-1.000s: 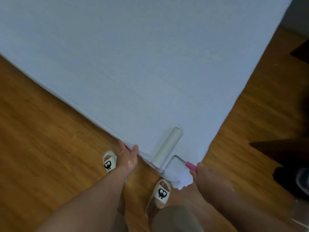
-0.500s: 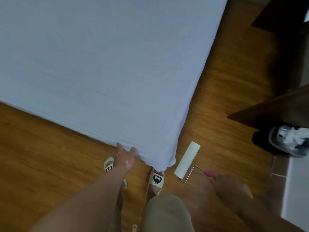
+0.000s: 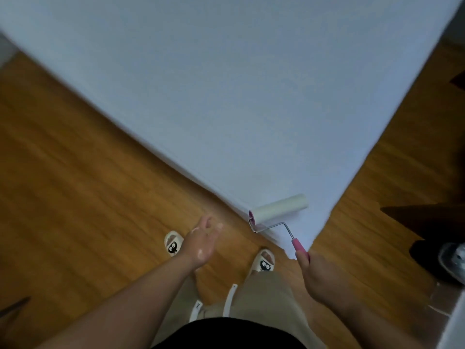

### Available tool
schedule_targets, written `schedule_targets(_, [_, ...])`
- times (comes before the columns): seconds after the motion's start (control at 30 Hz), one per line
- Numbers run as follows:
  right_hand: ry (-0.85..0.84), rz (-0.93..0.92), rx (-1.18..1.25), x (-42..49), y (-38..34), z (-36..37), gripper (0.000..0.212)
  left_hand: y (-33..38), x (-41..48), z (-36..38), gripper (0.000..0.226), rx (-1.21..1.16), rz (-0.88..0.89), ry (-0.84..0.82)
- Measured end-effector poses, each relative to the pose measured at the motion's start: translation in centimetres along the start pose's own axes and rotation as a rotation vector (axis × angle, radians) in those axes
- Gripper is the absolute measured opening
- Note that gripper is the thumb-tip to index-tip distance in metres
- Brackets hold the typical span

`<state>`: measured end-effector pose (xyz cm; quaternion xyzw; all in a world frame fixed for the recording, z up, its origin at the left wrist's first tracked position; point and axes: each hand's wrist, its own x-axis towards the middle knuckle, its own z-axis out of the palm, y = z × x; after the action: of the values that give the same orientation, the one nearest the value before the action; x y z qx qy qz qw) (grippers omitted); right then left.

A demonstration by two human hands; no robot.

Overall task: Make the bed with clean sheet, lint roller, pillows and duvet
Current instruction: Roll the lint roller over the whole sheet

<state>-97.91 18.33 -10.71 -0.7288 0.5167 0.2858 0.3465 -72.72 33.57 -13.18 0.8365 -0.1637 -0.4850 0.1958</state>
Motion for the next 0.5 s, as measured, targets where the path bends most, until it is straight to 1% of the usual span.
schedule_targets(0.1, [0.008,-0.022,0.027,0.7,-8.0,0.1,0.054,-3.7,0.1,-6.6,0.05,-0.091,-0.042,0.012])
schedule_targets(0.17, [0.017,-0.056,-0.005,1.2,-13.8,0.7,0.051,-6.5,0.4,-11.9,0.042,-0.172,-0.051,0.006])
schedule_targets(0.23, [0.028,-0.078,0.0,1.2,-20.2,1.1,0.048,-9.0,0.5,-17.8,0.035,-0.239,-0.065,-0.036])
schedule_targets(0.33, [0.056,-0.122,0.063,1.0,-30.6,2.1,0.061,-13.8,0.4,-27.2,0.042,-0.287,-0.09,-0.066])
schedule_targets(0.4, [0.049,-0.142,0.062,1.1,-37.0,2.9,0.064,-16.6,1.0,-33.3,0.045,-0.316,-0.122,-0.062])
schedule_targets(0.43, [0.046,-0.152,0.064,1.5,-39.7,3.2,0.064,-17.7,1.7,-36.1,0.043,-0.331,-0.132,-0.054])
schedule_targets(0.5, [0.043,-0.173,0.044,2.8,-44.7,3.1,0.061,-19.1,3.4,-41.3,0.033,-0.389,-0.144,-0.032])
